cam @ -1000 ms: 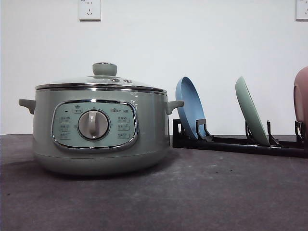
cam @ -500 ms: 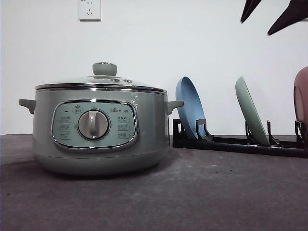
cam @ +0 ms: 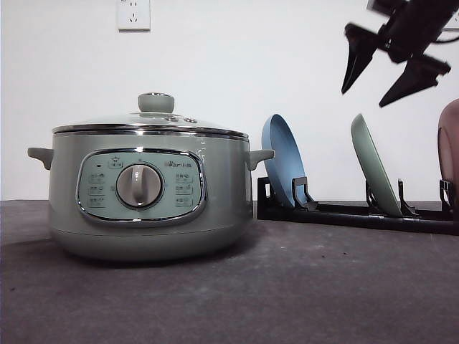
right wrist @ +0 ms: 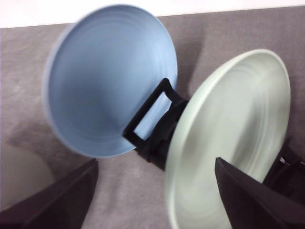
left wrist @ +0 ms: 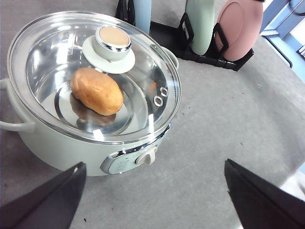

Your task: Transfer potato from steamer to green plate

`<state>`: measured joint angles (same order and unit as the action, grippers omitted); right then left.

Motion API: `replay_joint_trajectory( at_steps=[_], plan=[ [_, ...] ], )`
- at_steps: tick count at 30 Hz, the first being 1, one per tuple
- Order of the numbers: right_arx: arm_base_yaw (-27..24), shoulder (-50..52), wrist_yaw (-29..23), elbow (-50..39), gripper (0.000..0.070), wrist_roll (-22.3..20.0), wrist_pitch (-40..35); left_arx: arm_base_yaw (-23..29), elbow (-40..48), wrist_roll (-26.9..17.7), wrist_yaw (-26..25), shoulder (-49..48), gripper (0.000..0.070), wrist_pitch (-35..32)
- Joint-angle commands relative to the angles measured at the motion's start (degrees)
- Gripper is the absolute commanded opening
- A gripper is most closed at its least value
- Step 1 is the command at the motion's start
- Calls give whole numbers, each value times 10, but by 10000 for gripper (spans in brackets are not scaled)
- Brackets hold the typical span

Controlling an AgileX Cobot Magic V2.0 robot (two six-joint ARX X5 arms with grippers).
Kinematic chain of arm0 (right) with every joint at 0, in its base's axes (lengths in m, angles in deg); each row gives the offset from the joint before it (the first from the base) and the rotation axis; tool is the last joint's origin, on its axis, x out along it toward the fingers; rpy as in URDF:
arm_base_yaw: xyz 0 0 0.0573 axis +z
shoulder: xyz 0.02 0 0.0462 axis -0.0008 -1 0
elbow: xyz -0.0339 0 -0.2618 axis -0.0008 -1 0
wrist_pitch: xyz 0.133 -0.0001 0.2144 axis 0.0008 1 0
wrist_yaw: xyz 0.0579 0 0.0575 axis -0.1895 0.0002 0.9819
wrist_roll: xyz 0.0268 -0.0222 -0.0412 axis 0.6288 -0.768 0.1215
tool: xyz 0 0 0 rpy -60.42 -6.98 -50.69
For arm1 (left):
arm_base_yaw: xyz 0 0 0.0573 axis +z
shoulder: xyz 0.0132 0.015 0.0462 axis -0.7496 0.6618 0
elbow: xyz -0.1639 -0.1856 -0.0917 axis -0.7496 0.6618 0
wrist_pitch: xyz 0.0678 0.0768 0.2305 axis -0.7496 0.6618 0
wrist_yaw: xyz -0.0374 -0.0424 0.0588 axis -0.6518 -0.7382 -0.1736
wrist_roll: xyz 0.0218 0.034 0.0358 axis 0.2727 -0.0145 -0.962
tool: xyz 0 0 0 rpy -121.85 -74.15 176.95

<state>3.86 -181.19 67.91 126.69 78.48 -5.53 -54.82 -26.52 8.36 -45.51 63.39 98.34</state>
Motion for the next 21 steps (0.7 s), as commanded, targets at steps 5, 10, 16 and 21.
replay_joint_trajectory(
  at_steps=[5, 10, 16, 21],
  plan=[
    [2, -48, -3, 15, 490, 17, -19, -1, -12, -5, -3, 3, 595, -5],
    [2, -68, -13, 15, 405, 20, -29, -1, -12, -5, -3, 3, 595, -5],
    [2, -71, -14, 15, 269, 20, -35, -1, -12, -6, -3, 3, 595, -5],
    [2, -71, -13, 15, 154, 20, -37, -1, -12, -7, -3, 3, 595, -5]
  ],
)
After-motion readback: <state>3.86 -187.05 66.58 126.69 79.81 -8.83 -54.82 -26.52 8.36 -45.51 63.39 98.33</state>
